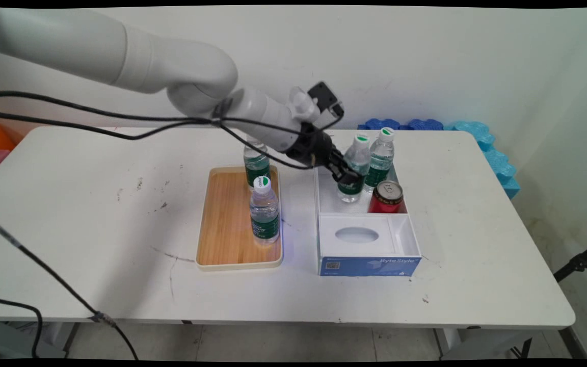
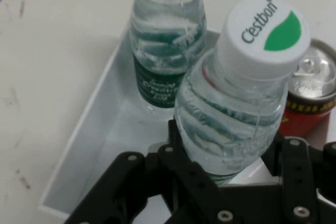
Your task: Place the picked object on the tray
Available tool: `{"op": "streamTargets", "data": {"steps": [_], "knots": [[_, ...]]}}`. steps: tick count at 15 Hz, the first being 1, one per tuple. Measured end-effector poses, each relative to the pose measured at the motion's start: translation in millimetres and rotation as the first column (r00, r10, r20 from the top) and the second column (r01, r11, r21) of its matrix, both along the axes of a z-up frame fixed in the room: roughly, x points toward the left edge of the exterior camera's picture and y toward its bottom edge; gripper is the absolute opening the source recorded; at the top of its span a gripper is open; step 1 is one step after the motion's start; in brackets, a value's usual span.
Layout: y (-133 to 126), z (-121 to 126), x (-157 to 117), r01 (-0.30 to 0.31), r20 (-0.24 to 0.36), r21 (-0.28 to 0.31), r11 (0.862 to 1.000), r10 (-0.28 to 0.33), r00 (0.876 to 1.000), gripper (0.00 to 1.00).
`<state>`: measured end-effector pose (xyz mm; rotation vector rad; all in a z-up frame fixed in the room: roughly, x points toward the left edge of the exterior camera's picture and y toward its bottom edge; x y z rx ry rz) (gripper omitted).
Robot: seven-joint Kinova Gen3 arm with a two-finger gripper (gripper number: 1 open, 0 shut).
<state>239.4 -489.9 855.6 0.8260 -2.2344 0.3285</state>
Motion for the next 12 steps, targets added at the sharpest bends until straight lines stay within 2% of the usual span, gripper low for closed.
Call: {"op": "streamTargets", "data": {"steps": [3, 8, 12], "knots": [[4, 21, 5, -0.002, -0.008, -0.002, 1.000, 0.002, 1.000, 0.00], [18, 80, 17, 0.007, -0.045, 0.006, 1.000, -0.007, 0.999, 0.00], [39, 126, 39, 0.037, -0.069, 0.019, 0.999, -0.036, 0.997, 0.00]]}}
